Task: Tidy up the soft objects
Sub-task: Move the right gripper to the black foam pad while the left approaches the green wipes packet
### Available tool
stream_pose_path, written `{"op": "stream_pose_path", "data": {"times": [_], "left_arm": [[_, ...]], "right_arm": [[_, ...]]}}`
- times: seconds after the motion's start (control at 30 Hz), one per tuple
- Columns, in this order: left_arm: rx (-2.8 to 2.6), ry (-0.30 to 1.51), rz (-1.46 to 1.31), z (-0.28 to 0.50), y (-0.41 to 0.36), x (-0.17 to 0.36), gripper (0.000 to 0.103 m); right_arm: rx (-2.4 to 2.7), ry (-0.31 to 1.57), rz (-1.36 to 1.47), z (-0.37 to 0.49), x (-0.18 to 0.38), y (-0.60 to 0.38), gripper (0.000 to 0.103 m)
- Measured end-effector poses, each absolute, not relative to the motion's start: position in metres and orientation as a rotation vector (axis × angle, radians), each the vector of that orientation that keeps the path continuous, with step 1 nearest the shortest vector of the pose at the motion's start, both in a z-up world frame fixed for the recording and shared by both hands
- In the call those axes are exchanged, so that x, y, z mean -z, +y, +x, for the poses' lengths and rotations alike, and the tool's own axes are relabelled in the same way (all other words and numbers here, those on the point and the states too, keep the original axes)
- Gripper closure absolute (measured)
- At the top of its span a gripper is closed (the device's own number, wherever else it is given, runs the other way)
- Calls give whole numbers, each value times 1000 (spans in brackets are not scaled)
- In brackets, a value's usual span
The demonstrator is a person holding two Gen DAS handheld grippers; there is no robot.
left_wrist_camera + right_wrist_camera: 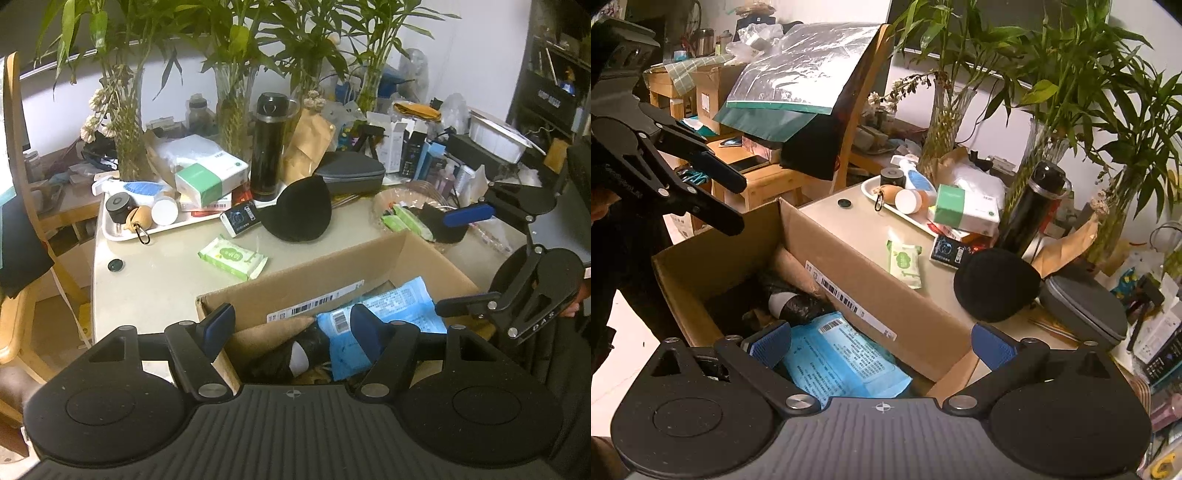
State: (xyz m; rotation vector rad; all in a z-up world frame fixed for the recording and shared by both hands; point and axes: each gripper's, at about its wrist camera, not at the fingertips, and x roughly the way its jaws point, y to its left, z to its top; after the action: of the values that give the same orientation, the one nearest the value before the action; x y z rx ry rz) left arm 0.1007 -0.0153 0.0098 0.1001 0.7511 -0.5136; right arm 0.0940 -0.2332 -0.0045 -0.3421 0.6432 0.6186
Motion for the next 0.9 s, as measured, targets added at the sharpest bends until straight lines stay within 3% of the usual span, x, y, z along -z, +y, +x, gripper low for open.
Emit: {"op": "stream_pose_path", "data": {"times": [0.9], "left_arm": [[519,620,44,122,-20,-33,35]], "right_arm": [[-516,586,-83,134,-47,-279,0]]}}
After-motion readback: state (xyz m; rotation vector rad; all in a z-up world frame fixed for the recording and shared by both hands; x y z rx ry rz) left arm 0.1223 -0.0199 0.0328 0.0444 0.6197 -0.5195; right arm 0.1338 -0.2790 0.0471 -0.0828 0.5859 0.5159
